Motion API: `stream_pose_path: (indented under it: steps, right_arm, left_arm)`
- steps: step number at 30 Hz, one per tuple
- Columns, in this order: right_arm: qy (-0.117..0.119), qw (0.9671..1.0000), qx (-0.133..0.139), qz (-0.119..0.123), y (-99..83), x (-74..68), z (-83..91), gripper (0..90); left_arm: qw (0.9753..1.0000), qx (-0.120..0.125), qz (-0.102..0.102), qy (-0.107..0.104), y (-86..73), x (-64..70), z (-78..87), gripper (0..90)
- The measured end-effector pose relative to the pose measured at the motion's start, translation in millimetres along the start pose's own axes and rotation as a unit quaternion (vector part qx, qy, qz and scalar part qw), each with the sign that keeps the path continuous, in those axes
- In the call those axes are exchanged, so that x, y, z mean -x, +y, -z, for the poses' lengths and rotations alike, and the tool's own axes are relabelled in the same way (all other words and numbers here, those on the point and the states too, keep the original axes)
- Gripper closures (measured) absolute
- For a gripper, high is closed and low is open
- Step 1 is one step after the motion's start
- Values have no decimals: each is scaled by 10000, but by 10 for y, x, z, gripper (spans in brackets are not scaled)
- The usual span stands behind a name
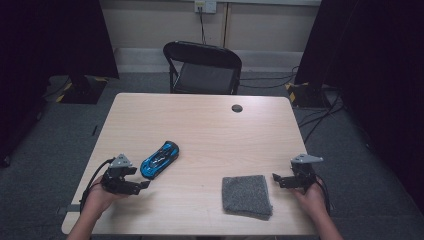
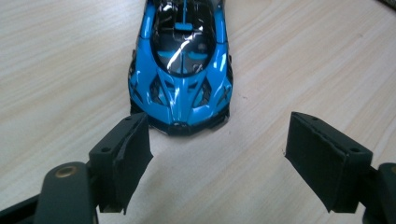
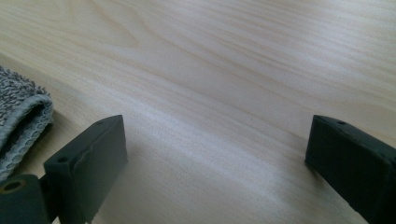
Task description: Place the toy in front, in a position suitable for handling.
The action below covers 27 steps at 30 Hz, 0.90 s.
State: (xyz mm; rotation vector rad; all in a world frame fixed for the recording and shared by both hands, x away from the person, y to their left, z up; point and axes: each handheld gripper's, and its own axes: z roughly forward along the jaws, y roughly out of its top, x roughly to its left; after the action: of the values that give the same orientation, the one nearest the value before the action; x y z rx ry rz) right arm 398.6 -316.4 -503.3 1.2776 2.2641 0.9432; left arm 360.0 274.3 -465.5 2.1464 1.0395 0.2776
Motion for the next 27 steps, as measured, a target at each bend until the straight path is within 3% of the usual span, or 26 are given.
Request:
stream_pose_path:
  steps: [3, 9, 12, 22, 23, 27]
  right_arm:
    - [-3, 10000, -1, -1, 0, 0, 0, 47]
    - [0, 10000, 0, -2, 0, 0, 0, 47]
    - [0, 10000, 0, -1, 0, 0, 0, 47]
    - [-4, 10000, 0, 0, 0, 0, 0, 48]
    - [-4, 10000, 0, -1, 0, -1, 0, 48]
    - [0, 10000, 0, -2, 0, 0, 0, 47]
  left_arm:
    - [10000, 34, 76, 11, 63, -35, -6, 205]
    - [10000, 60, 35, 60, 195, -71, -79, 200]
    - [9999, 72, 130, 35, 262, -110, -151, 201]
    - [10000, 33, -8, -32, 566, -160, -399, 203]
    - [9999, -5, 12, -115, 621, -157, -450, 203]
    - [9998, -151, -87, -128, 727, -161, -560, 205]
